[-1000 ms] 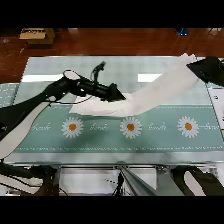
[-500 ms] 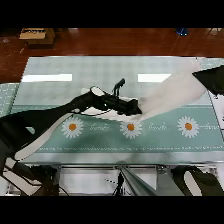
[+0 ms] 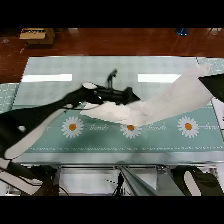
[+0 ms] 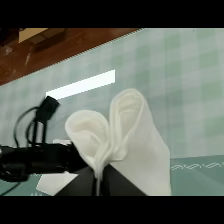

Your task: Fold the shirts.

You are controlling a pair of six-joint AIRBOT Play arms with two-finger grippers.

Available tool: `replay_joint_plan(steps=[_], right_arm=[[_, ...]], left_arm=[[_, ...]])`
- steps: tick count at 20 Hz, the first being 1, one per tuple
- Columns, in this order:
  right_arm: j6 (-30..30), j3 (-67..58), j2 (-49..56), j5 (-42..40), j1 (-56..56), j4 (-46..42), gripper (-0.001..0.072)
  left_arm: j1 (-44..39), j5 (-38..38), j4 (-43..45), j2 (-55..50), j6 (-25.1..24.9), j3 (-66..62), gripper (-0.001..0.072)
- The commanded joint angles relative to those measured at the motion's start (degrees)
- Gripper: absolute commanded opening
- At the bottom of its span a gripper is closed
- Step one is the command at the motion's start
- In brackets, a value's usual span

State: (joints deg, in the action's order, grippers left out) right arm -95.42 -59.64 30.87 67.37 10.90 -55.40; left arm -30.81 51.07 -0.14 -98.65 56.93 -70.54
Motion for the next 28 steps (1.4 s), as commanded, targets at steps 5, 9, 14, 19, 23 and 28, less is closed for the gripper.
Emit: replay_joint_plan(steps=[5, 9, 14, 19, 23, 28], right_arm=[[7.91, 0.13, 5.31, -7.34, -0.63, 9.57, 0.0022], [9.11, 0.13, 15.34, -20.11, -16.55, 7.85, 0.0022], [8.46, 0.13, 31.91, -40.68, -36.79, 7.32, 0.0022], [8.48, 0.13, 46.31, -55.74, -49.09, 14.1, 0.0022], [8.46, 0.07, 53.57, -64.74, -56.89, 19.85, 0.0023], [9.46, 0.09, 54.42, -69.2, -61.4, 19.85, 0.0526]], left_arm=[[30.27, 8.02, 16.9, 23.61, 2.71, 0.0, 0.0026], [41.22, 14.36, 21.4, 30.38, 5.99, 0.0, 0.0026], [44.72, 21.64, 23.32, 32.15, 6.84, 0.0, 0.0027], [44.59, 23.21, 23.32, 32.15, 6.84, 0.0, 0.0027], [43.93, 24.46, 23.85, 32.15, 6.82, 0.04, 0.0026], [43.01, 24.44, 31.54, 32.15, 6.84, 0.04, 0.0027]])
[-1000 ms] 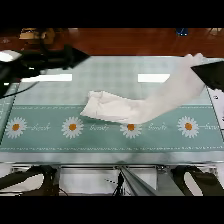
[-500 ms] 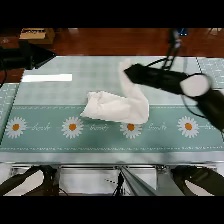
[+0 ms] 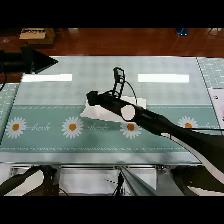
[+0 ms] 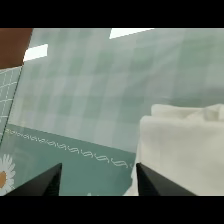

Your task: Fold the shirts.

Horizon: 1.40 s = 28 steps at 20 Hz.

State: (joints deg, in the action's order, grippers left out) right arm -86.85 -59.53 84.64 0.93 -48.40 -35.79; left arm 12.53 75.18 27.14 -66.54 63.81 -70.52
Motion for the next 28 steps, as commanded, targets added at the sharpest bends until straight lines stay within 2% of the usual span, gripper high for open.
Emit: replay_joint_plan(steps=[1, 3, 5, 7, 9, 10, 11, 12, 14, 15, 17, 20, 23, 28], right_arm=[[2.45, -0.02, -0.76, 0.5, -0.46, -2.12, 0.0526], [3.26, -0.04, -5.4, 12.63, 6.73, -10.14, 0.0526], [2.25, -0.04, -11.13, 28.41, 16.65, -21.7, 0.0526], [-0.7, -0.02, -17.55, 46.73, 29.14, -37.55, 0.0525], [-1.03, 0.02, -21.79, 61.77, 40.63, -52.0, 0.0516], [-0.9, 0.35, -22.82, 67.78, 46.86, -56.57, 0.0497], [-0.37, 1.4, -23.08, 71.12, 53.18, -56.94, 0.0491], [0.57, 3.06, -23.02, 72.28, 58.71, -53.02, 0.0492], [4.87, 8.79, -23.02, 69.59, 67.65, -37.18, 0.0497], [6.58, 12.31, -23.02, 66.88, 70.29, -28.15, 0.0564], [9.07, 18.71, -23.02, 61.09, 70.51, -14.99, 0.0569], [12.28, 24.59, -21.35, 55.19, 64.19, -6.71, 0.057], [14.1, 25.09, -16.65, 51.06, 54.53, -1.33, 0.0575], [17.59, 25.07, -9.9, 39.17, 40.68, 13.14, 0.0574]], left_arm=[[-0.26, 0.31, 5.22, 0.04, -0.04, 0.0, 0.0027], [0.42, 0.35, 6.91, 0.04, -0.04, 0.0, 0.0027], [1.55, 0.35, 7.04, 0.04, -0.07, 0.0, 0.0028], [2.89, 0.33, 7.04, 0.04, -0.07, 0.0, 0.0028], [3.69, 0.33, 7.04, 0.04, -0.07, 0.0, 0.0028], [3.93, 0.33, 7.04, 0.04, -0.07, 0.0, 0.0028], [3.93, 0.33, 7.04, 0.04, -0.07, 0.0, 0.0028], [3.85, 0.35, 7.04, 0.04, -0.07, 0.0, 0.0028], [3.85, 0.37, 7.04, 0.04, -0.04, 0.0, 0.0028], [3.85, 0.37, 7.04, 0.04, -0.07, 0.0, 0.0028], [3.85, 0.35, 7.74, -0.07, -0.04, 0.0, 0.0028], [3.85, 0.37, 9.57, -0.44, -0.02, 0.02, 0.0028], [3.78, 0.37, 9.57, -0.96, -0.02, 0.07, 0.0028], [3.74, 0.48, 9.57, -1.09, -0.04, 2.73, 0.0028]])
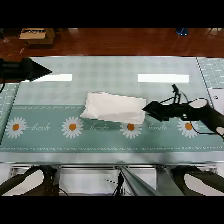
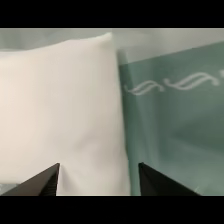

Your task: Fold the shirts.

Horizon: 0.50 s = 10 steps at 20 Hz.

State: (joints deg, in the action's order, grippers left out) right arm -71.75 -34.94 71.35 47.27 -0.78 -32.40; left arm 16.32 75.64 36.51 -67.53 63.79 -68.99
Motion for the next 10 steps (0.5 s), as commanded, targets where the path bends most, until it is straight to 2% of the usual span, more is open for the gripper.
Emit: replay_joint_plan(steps=[1, 2, 3, 4, 5, 7, 8, 9, 10], right_arm=[[2.43, 0.48, 4.37, -9.18, -9.18, 11.58, 0.0573], [2.43, 0.48, 5.14, -10.69, -10.99, 13.25, 0.0555], [2.47, 0.48, 5.4, -11.63, -12.22, 14.32, 0.038], [2.47, 0.35, 5.18, -11.89, -12.74, 14.29, 0.0137], [3.32, -0.15, 4.66, -10.71, -12.59, 14.25, 0.0024], [7.58, -2.36, 1.84, -5.66, -10.45, 12.17, 0.0024], [7.1, -4.02, -0.72, -3.23, -8.59, 8.07, 0.0024], [4.79, -5.68, -3.63, -1.42, -6.36, 2.64, 0.0023], [0.02, -7.67, -7.06, 0.37, -3.39, -5.14, 0.0023]], left_arm=[[-0.04, 0.0, 0.2, -0.11, -0.02, 1.75, 0.0027], [-0.04, 0.0, 0.2, -0.11, -0.02, 2.38, 0.0028], [-0.04, 0.0, 0.2, -0.11, -0.04, 3.08, 0.0028], [-0.04, 0.02, 0.2, -0.11, -0.04, 3.72, 0.0028], [-0.04, 0.02, 0.2, -0.09, -0.04, 4.39, 0.0028], [-0.04, 0.0, 0.22, -0.11, -0.09, 5.55, 0.0028], [-0.04, 0.0, 0.46, -0.11, -0.09, 5.88, 0.0028], [-0.04, -0.04, 1.27, -0.11, -0.09, 5.97, 0.0028], [-0.02, -0.15, 1.97, -0.11, -0.07, 5.97, 0.0028]])
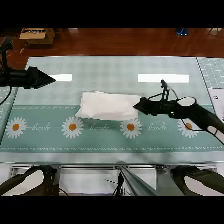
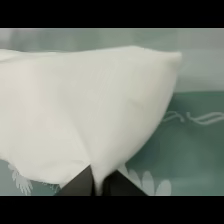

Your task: Fold the shirts.

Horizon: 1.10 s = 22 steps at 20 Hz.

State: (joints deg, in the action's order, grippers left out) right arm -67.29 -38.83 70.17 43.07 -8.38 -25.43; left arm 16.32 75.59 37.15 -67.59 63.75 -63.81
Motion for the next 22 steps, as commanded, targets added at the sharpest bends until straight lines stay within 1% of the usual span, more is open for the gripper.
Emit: replay_joint_plan(steps=[1, 2, 3, 4, 7, 8, 10, 12, 14, 16, 22], right_arm=[[-10.08, -5.66, -9.07, 6.51, 7.61, -20.31, 0.0023], [-16.11, -7.52, -12.5, 8.96, 11.93, -28.44, 0.0023], [-20.5, -9.01, -15.54, 11.69, 16.55, -34.42, 0.0023], [-22.56, -10.29, -18.29, 14.88, 21.62, -38.73, 0.0023], [-22.45, -11.41, -25.0, 25.05, 39.34, -45.66, 0.0023], [-21.53, -11.41, -26.14, 28.85, 45.31, -47.8, 0.0023], [-18.53, -11.41, -26.82, 35.85, 55.74, -52.78, 0.0022], [-17.81, -11.39, -26.82, 40.61, 64.57, -60.06, 0.0023], [-19.28, -11.39, -26.82, 42.12, 71.32, -65.4, 0.0023], [-19.28, -11.39, -26.82, 42.25, 75.93, -69.72, 0.0023], [-19.91, -11.39, -26.82, 43.1, 82.53, -83.08, 0.0023]], left_arm=[[0.0, -0.35, 2.05, -0.04, -0.04, 0.79, 0.0028], [0.02, -0.59, 2.73, -0.04, -0.04, 0.79, 0.0028], [0.09, -0.98, 3.06, -0.04, -0.02, 0.79, 0.0028], [0.09, -1.46, 3.23, -0.04, -0.02, 0.79, 0.0028], [0.09, -3.67, 3.23, -0.04, -0.02, 0.79, 0.0028], [0.09, -4.28, 3.23, -0.04, -0.02, 0.79, 0.0028], [0.09, -5.11, 3.21, -0.04, -0.02, 0.79, 0.0028], [0.09, -6.05, 3.21, -0.04, -0.02, 0.79, 0.0028], [0.09, -6.6, 3.21, -0.04, -0.02, 0.79, 0.0028], [0.09, -6.58, 3.23, -0.04, -0.04, 0.79, 0.0028], [0.09, -6.84, 3.21, -0.04, -1.77, 0.79, 0.0028]])
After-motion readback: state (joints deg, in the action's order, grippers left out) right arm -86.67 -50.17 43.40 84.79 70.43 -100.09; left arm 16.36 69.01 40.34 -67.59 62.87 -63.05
